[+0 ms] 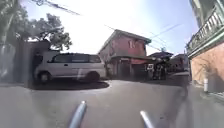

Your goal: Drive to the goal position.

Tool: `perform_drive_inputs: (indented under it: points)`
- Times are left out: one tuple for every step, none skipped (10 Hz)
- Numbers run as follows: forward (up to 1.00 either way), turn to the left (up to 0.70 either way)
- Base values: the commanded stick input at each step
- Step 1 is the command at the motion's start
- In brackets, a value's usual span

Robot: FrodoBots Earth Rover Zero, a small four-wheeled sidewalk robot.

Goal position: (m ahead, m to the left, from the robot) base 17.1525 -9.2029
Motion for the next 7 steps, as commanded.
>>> perform_drive_inputs:
  points:
    - [0.50,-0.50]
    - [0.50,-0.50]
    - [0.50,-0.50]
    - [0.50,-0.50]
    - [0.50,-0.50]
    - [0.50,-0.50]
    - [0.50,-0.50]
